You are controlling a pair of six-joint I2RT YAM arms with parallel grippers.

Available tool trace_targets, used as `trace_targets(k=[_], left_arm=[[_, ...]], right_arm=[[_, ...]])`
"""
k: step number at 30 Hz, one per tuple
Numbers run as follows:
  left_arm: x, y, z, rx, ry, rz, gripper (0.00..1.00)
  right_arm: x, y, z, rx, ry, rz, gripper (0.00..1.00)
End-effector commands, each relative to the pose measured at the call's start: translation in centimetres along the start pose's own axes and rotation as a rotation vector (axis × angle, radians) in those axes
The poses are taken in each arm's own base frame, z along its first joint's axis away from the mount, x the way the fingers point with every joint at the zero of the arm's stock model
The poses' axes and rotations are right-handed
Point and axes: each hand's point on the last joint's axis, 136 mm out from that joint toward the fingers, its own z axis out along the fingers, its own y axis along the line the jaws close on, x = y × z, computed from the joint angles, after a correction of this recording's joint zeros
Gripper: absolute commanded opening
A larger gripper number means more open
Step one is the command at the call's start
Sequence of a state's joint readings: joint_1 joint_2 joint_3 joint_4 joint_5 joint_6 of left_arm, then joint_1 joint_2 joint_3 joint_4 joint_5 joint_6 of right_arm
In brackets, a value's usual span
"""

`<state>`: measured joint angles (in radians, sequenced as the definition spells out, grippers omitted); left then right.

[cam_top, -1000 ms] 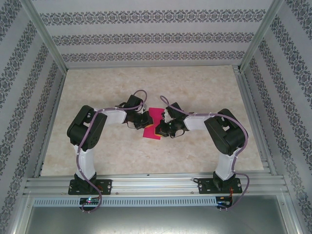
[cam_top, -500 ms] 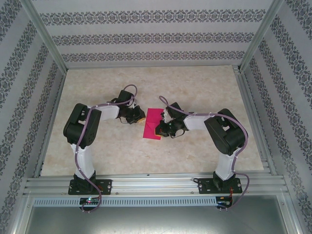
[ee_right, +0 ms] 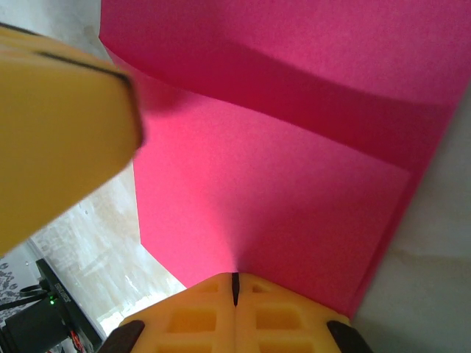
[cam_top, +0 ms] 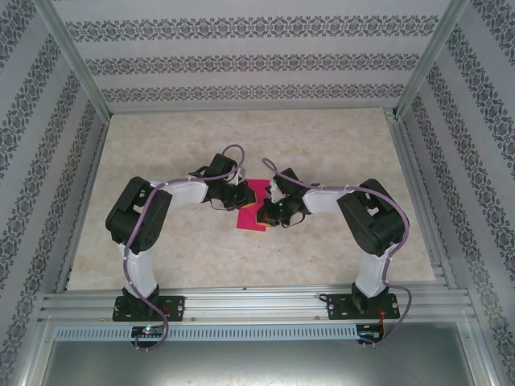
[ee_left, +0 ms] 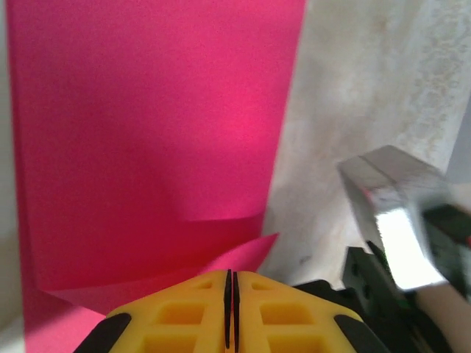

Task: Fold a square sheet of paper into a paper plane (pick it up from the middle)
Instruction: Fold the triangle a second time at the center of the table.

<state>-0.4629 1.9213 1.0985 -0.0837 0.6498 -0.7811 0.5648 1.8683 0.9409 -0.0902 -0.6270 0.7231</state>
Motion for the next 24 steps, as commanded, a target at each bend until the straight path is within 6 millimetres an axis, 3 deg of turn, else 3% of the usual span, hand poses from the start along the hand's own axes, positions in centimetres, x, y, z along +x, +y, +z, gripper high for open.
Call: trace_targets(k=[1, 8, 17, 21, 24], left_arm=[[0.3, 2.5, 1.4, -0.045, 0.010, -0.039, 0.12], [0.4, 5.7, 1.8, -0.174, 0.004, -0.065, 0.09], [0.2, 6.0, 1.6, -0.176, -0.001, -0.072, 0.09], [0.1, 4.7, 1.6, -0.121, 0.002, -0.058, 0.10], [-0.1, 3.6, 1.2, -0.083, -0.002, -0.043, 0.11]], right_arm=[[1.4, -2.7, 0.4, 0.086, 0.052, 0.065, 0.00], [2.1, -2.6, -0.2, 0.083, 0.051, 0.064, 0.04], [5.7, -4.8, -1.7, 0.102, 0.070, 0.092, 0.05], [4.2, -3.3, -3.2, 0.046, -0.005, 0.092, 0.10], [1.5, -1.4, -4.8, 0.015, -0.102, 0.078, 0.24]])
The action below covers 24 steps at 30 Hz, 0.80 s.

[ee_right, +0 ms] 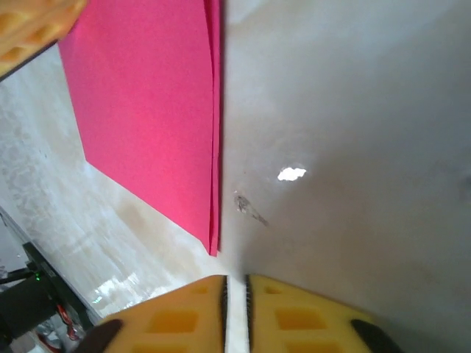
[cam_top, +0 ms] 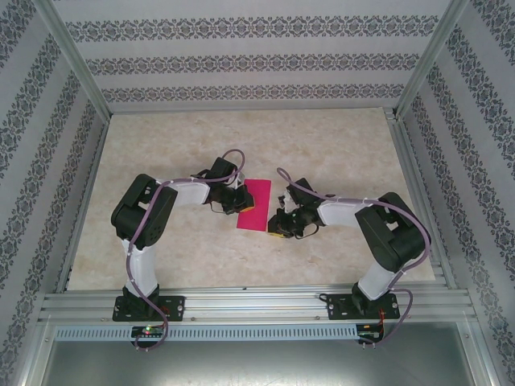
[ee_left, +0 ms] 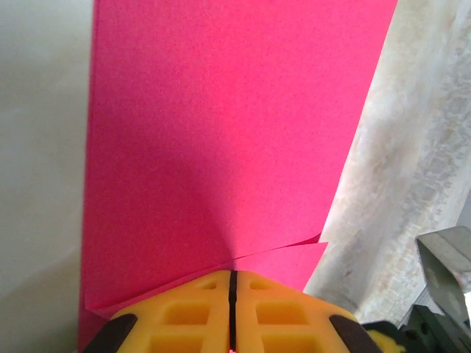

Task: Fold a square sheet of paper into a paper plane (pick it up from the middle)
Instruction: Fold the triangle a second time at the center of the table.

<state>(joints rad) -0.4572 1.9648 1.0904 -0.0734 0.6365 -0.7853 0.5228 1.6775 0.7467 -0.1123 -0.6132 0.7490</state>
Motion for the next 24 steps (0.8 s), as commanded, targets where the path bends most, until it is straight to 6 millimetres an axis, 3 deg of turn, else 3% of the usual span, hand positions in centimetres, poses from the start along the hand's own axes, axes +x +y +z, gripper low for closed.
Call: trace_targets(k=[1, 6, 9, 13, 24], left_arm=[[-0.4, 1.4, 0.0, -0.040, -0.016, -0.010, 0.11], [-0.7, 0.2, -0.3, -0.012, -0.021, 0.004, 0.14], [-0.8, -0.3, -0.3, 0.006, -0.021, 0.006, 0.16], [-1.1, -0.8, -0.7, 0.005, -0.028, 0.019, 0.17], [-0.8, 0.6, -0.5, -0.051, -0.020, 0.009, 0.15]], right_arm=[[-2.7, 1.5, -1.9, -0.003, -0.106, 0.013, 0.26], [-6.3, 1.2, -2.2, 0.019, -0.191, 0.097, 0.33], [-7.3, 1.6, -1.5, -0.006, -0.183, 0.121, 0.34], [-7.8, 1.8, -0.6, -0.024, -0.165, 0.132, 0.35], [-7.5, 2.0, 1.4, -0.046, -0.112, 0.119, 0.33]])
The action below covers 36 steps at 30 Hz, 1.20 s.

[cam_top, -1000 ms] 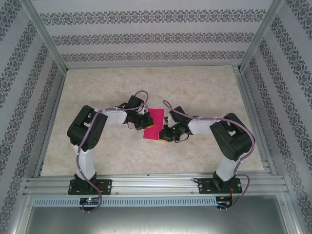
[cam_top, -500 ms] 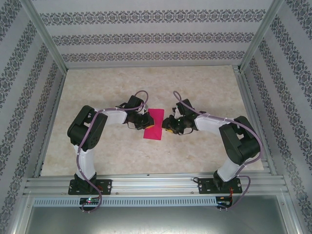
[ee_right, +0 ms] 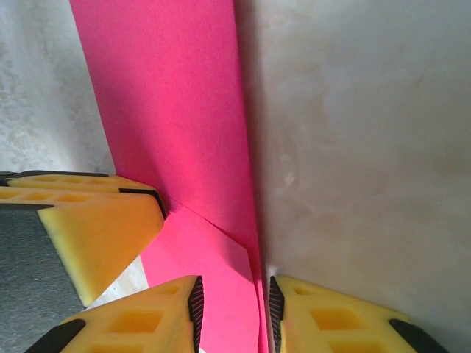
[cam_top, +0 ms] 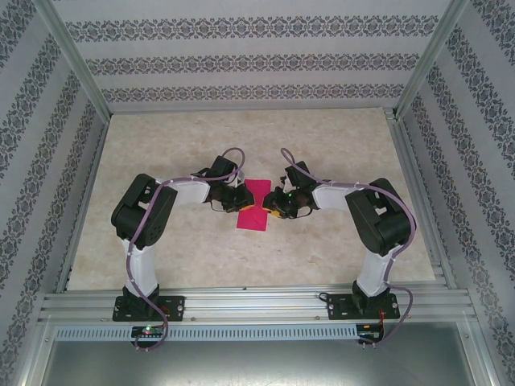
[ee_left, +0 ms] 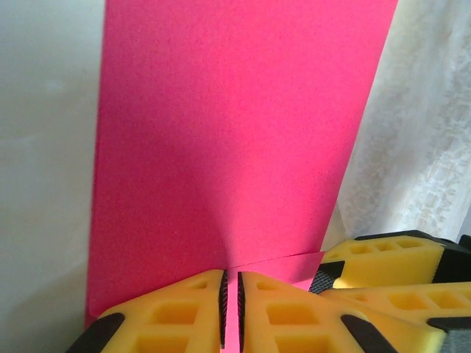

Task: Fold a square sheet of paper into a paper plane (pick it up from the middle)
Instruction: Fold the triangle a second time at the center of the table, then turn over the paper at the center of the table.

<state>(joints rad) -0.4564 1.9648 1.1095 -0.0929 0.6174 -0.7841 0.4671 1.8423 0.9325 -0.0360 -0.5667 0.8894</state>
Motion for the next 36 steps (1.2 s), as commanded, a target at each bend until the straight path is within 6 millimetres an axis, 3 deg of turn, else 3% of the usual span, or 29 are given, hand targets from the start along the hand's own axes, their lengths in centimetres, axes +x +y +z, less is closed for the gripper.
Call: trace_targets(k=[1, 20, 26, 31, 36], left_arm=[[-0.2, 0.9, -0.3, -0.042, -0.006, 0.006, 0.15], [-0.1, 1.7, -0.1, -0.078, -0.001, -0.002, 0.14], [-0.6, 0.4, -0.6, -0.028, -0.023, -0.002, 0.14], [-1.2, -0.9, -2.0, -0.004, -0.075, 0.003, 0.14], [-1.9, -1.4, -5.5, -0.045, -0.200, 0.021, 0.16]], right_arm=[[0.1, 0.4, 0.8, -0.014, 0.017, -0.004, 0.33], [-0.9, 2.1, 0.4, -0.146, -0.036, -0.003, 0.33], [-0.2, 2.0, 0.7, -0.191, -0.016, -0.028, 0.31], [0.1, 2.1, 0.8, -0.216, -0.010, -0.062, 0.25], [0.0, 3.2, 0.1, -0.244, -0.016, -0.109, 0.16]])
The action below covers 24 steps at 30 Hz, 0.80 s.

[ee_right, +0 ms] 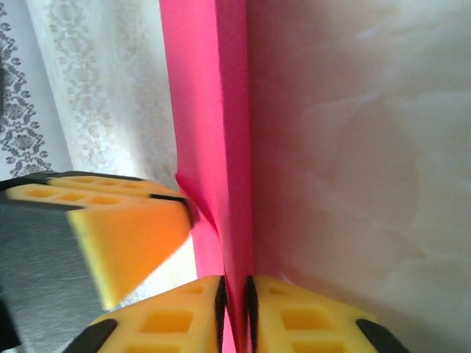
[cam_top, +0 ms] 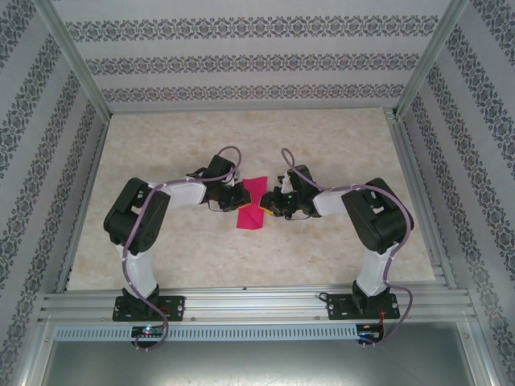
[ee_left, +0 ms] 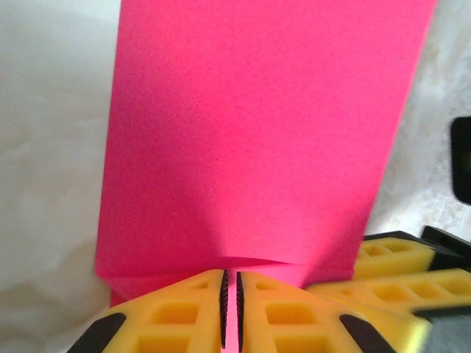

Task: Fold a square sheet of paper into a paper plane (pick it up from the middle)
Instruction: Turn over the paper at the center of the table.

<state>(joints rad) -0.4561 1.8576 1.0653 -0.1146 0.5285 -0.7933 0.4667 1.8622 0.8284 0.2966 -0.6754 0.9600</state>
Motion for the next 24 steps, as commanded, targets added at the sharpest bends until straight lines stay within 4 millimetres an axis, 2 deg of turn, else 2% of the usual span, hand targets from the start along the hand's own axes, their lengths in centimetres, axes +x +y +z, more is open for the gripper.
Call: trace_targets(k=[1, 4, 6, 10, 17, 22, 24], left_arm=[[-1.9, -0.7, -3.6, -0.024, -0.138, 0.013, 0.16], [-2.3, -0.8, -5.9, -0.059, -0.208, 0.028, 0.16], [-2.5, -0.8, -7.3, -0.078, -0.248, 0.039, 0.16], [-2.9, -0.8, -10.2, -0.111, -0.352, 0.053, 0.17], [-3.3, 0.4, -14.6, -0.159, -0.530, 0.038, 0.30], [-3.1, 2.2, -16.7, -0.205, -0.612, -0.009, 0.41], [-3.0, 3.2, -17.4, -0.235, -0.640, -0.044, 0.43]], right_arm=[[-0.1, 1.3, -0.4, -0.043, 0.004, -0.068, 0.14], [-0.2, 1.9, -1.1, -0.029, 0.005, -0.099, 0.07], [-0.2, 2.6, -2.1, -0.015, -0.008, -0.129, 0.06], [-0.2, 3.6, -4.8, 0.079, -0.025, -0.204, 0.04], [-1.0, 2.7, -12.8, 0.497, -0.159, -0.359, 0.04], [-1.7, 3.2, -19.2, 0.877, -0.296, -0.499, 0.04], [-1.7, 3.4, -21.2, 1.030, -0.324, -0.546, 0.04]])
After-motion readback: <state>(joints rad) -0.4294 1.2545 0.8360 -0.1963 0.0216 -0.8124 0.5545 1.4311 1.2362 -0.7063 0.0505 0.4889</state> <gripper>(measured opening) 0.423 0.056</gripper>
